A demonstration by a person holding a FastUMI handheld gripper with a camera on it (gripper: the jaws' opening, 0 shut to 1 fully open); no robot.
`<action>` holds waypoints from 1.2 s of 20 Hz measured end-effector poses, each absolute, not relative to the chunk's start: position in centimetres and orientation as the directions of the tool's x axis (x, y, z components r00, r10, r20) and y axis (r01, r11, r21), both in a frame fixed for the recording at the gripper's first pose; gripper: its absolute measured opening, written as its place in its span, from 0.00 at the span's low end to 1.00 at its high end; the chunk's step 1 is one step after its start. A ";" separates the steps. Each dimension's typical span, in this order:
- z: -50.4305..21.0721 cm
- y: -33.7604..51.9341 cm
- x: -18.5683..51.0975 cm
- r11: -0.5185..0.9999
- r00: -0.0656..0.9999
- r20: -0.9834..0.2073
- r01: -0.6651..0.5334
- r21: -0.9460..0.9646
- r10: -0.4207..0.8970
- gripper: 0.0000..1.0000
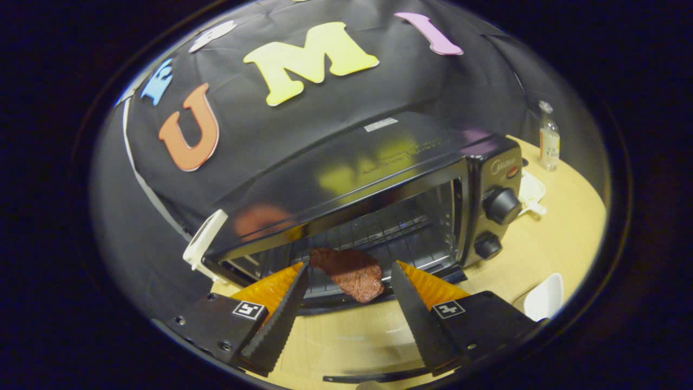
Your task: Open the toaster oven, put the food inside, and close the toaster oven door.
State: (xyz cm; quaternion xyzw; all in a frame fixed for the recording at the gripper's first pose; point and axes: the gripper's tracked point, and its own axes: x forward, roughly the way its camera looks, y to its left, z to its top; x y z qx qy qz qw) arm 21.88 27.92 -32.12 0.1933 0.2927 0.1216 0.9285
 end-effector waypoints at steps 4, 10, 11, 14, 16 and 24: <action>-29.8 25.6 17.8 0.932 0.794 -0.508 -0.197 0.305 0.334 0.98; -29.2 22.4 11.0 0.941 0.763 -0.550 -0.283 0.186 0.339 0.98; -29.5 22.1 10.0 0.941 0.757 -0.560 -0.291 0.174 0.338 0.98; -31.5 20.9 7.1 0.941 0.729 -0.603 -0.315 0.122 0.322 0.98; -33.3 20.5 5.5 0.939 0.699 -0.638 -0.324 0.119 0.322 0.98; -40.7 22.2 1.5 0.933 0.586 -0.739 -0.321 0.165 0.332 0.98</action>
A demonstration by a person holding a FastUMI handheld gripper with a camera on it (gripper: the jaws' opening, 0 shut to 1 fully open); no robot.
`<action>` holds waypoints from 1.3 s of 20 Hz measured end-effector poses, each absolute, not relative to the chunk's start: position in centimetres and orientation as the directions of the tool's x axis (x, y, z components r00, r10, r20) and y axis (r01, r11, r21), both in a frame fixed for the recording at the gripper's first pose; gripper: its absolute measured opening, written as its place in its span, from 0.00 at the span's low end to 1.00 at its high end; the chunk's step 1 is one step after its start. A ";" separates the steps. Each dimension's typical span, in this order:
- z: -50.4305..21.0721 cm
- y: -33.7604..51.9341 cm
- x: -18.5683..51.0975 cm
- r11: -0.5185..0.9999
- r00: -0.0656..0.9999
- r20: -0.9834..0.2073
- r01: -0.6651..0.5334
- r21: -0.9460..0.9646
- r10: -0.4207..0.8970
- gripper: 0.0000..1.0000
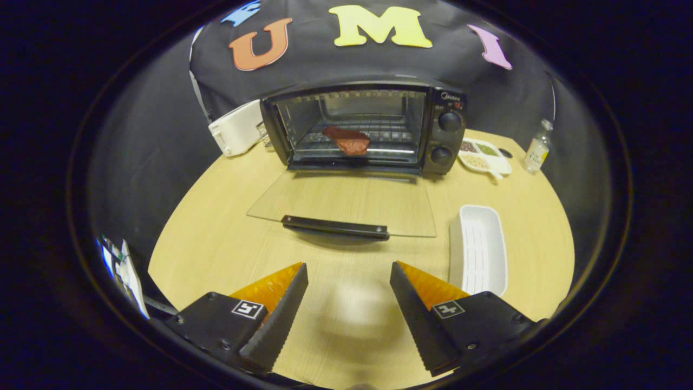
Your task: Open the toaster oven, put the food inside, and close the toaster oven door.
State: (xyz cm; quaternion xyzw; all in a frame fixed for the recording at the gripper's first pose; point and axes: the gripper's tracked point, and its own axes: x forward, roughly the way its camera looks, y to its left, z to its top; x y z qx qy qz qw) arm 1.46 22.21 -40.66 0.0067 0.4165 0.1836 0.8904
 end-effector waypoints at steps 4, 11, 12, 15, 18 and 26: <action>-43.1 24.3 2.1 0.931 0.559 -0.756 -0.312 0.187 0.339 0.98; -45.3 25.0 4.7 0.950 0.546 -0.782 -0.244 0.194 0.300 0.98; -45.6 25.2 4.8 0.950 0.540 -0.786 -0.237 0.202 0.302 0.98; -45.7 24.8 5.9 0.955 0.545 -0.788 -0.231 0.185 0.285 0.98; -45.3 24.9 6.3 0.951 0.544 -0.788 -0.254 0.174 0.289 0.98; -42.5 25.1 6.7 0.943 0.560 -0.763 -0.265 0.203 0.321 0.98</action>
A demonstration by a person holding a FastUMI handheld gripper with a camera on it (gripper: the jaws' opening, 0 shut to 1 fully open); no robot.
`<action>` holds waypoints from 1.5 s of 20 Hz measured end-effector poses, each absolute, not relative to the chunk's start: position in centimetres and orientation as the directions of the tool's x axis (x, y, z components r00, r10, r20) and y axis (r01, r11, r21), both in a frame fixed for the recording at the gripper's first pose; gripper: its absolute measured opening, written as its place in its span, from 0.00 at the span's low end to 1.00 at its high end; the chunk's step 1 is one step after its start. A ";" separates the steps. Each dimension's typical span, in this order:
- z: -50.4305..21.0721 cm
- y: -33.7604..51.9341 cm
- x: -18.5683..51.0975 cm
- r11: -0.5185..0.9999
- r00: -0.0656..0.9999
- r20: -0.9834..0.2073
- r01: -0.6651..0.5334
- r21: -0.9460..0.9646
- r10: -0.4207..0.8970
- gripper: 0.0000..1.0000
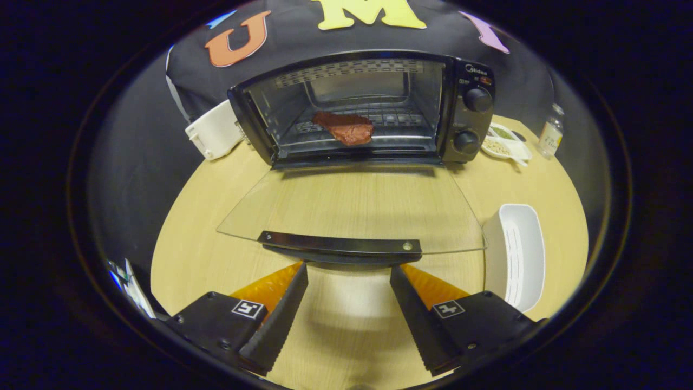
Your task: Open the toaster oven, put the food inside, and close the toaster oven door.
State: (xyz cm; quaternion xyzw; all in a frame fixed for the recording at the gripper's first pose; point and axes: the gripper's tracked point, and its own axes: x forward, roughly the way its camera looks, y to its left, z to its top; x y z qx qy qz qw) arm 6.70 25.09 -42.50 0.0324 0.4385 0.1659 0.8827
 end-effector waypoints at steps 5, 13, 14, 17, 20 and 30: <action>-39.8 25.2 7.4 0.939 0.575 -0.747 -0.271 0.212 0.335 0.98; -34.8 25.5 10.0 0.936 0.620 -0.704 -0.284 0.210 0.346 0.99; -33.9 25.7 10.6 0.935 0.631 -0.693 -0.286 0.208 0.347 0.99; -31.5 25.8 12.8 0.935 0.669 -0.655 -0.288 0.206 0.350 0.99; -28.6 25.7 15.1 0.936 0.734 -0.584 -0.306 0.173 0.348 0.98; -23.6 21.5 14.4 0.942 0.797 -0.504 -0.297 0.154 0.333 0.98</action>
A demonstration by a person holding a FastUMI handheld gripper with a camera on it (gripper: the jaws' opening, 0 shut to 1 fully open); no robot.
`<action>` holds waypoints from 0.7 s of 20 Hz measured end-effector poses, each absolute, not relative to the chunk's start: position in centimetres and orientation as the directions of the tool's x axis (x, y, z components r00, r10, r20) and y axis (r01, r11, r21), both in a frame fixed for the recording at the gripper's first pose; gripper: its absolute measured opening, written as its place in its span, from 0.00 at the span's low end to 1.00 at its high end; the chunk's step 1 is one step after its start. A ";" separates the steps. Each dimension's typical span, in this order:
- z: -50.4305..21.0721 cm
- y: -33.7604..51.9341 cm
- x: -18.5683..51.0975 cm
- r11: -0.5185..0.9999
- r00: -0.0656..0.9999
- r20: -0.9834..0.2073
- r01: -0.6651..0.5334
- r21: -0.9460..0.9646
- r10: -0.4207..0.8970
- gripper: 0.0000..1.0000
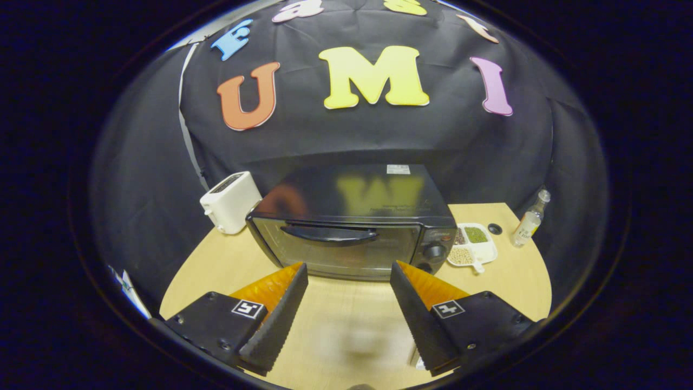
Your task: Open the toaster oven, put the food inside, and close the toaster oven door.
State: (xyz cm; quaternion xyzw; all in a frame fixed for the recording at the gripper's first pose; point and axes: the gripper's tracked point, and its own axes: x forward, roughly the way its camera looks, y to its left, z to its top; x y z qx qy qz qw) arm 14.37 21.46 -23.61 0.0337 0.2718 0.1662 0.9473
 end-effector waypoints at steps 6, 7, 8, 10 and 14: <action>-15.6 12.7 12.2 0.969 0.893 -0.381 -0.198 0.148 0.240 0.98; -14.3 10.8 11.9 0.975 0.909 -0.356 -0.175 0.141 0.215 0.98; -13.1 8.7 11.3 0.981 0.924 -0.338 -0.143 0.128 0.179 0.98; -10.6 4.8 10.0 0.991 0.950 -0.291 -0.088 0.105 0.116 0.98; -7.3 -1.0 6.8 0.998 0.980 -0.198 -0.022 0.052 0.032 0.98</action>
